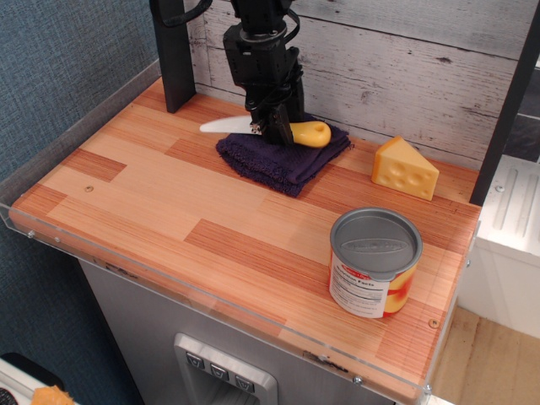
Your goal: Placce the knife onto the black cloth.
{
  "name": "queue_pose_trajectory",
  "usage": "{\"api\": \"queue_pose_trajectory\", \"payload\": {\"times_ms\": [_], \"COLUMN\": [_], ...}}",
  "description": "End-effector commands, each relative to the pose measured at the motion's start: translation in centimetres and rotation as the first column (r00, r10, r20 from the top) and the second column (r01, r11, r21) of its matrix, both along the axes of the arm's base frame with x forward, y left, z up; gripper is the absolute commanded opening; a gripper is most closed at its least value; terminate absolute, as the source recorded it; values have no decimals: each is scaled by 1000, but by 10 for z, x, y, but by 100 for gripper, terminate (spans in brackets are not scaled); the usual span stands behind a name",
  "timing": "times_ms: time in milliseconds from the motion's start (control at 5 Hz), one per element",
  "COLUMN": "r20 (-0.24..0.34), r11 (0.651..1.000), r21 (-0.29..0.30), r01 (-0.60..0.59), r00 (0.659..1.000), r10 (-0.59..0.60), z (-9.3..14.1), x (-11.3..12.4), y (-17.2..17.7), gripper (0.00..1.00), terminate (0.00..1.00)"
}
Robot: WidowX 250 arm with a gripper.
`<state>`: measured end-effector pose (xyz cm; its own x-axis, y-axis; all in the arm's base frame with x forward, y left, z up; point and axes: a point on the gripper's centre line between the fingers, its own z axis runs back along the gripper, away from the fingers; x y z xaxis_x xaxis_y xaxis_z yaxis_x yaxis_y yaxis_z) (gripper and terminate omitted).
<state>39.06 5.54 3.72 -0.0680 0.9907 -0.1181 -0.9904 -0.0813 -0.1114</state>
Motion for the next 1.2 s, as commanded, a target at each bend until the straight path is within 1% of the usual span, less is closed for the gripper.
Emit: {"api": "queue_pose_trajectory", "payload": {"times_ms": [0,200,400,600,800,1000], "r20": [92,113,89,8,-36,-137], "r11": [998,991,946,819,654,430], "r21": [-14,38,114,210,212,236], "r01": [58,128,304,533,726,872], "r00": [994,985,945,837,675,468], "r10": [-57,-131,-315,-547,-737,-873], "z": [36,56,69,77,93,102], "x": [7,-1,-21,-37,-46,-51], "y": [8,9,11,19,17,-1], "gripper": [100,100,100,100,100,100], "terminate": [0,0,0,0,0,0]}}
